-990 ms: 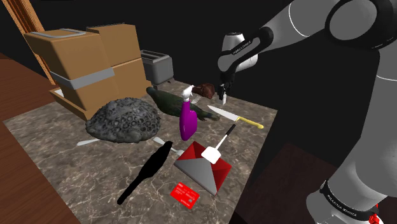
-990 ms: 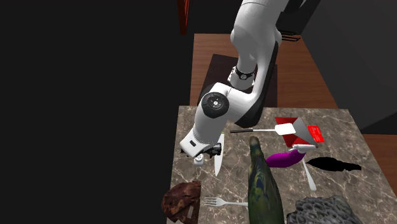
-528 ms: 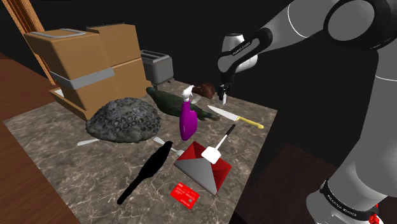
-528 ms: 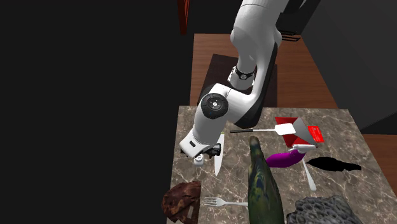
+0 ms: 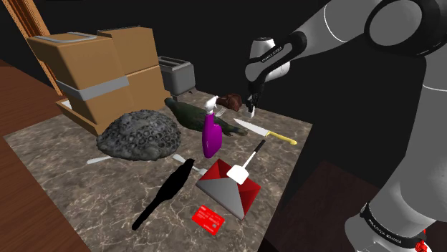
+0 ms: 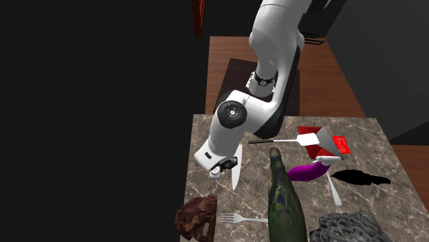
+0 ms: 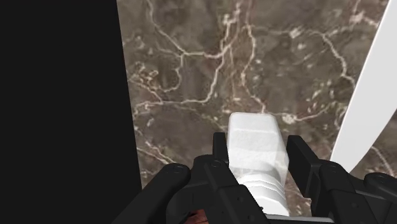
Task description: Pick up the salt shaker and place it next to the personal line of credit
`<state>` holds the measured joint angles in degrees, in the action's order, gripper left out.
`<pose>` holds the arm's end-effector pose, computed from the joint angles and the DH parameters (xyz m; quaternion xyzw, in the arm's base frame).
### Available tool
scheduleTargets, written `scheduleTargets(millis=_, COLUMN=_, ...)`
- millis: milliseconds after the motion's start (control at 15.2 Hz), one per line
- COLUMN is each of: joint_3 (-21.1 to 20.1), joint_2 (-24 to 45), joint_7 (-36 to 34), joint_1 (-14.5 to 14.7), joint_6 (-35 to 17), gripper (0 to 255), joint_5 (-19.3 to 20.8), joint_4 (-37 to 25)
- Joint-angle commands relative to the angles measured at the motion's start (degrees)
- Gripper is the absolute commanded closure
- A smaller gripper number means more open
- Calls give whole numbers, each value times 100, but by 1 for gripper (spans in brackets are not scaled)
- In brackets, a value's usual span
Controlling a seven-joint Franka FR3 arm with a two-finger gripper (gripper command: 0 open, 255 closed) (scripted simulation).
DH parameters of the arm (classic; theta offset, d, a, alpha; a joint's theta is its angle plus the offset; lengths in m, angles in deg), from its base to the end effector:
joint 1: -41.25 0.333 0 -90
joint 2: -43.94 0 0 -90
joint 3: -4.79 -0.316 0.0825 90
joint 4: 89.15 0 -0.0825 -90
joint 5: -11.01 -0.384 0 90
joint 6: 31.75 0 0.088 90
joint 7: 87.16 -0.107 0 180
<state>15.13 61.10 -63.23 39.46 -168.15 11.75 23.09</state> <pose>0.6087 -0.1257 0.3380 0.9912 0.1125 0.0506 0.0490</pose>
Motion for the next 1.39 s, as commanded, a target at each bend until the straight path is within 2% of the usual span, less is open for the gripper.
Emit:
scheduleTargets(millis=0, joint_3=3, joint_2=4, joint_7=0, joint_1=-2, joint_6=-1, gripper=255, joint_5=1, joint_4=1)
scheduleTargets(millis=132, joint_3=3, joint_2=6, joint_7=0, joint_1=-3, joint_6=-2, gripper=255, joint_5=1, joint_4=0)
scheduleTargets(millis=1320, joint_3=37, joint_2=-603, joint_7=-13, joint_1=37, joint_6=1228, gripper=255, joint_5=104, joint_4=-630)
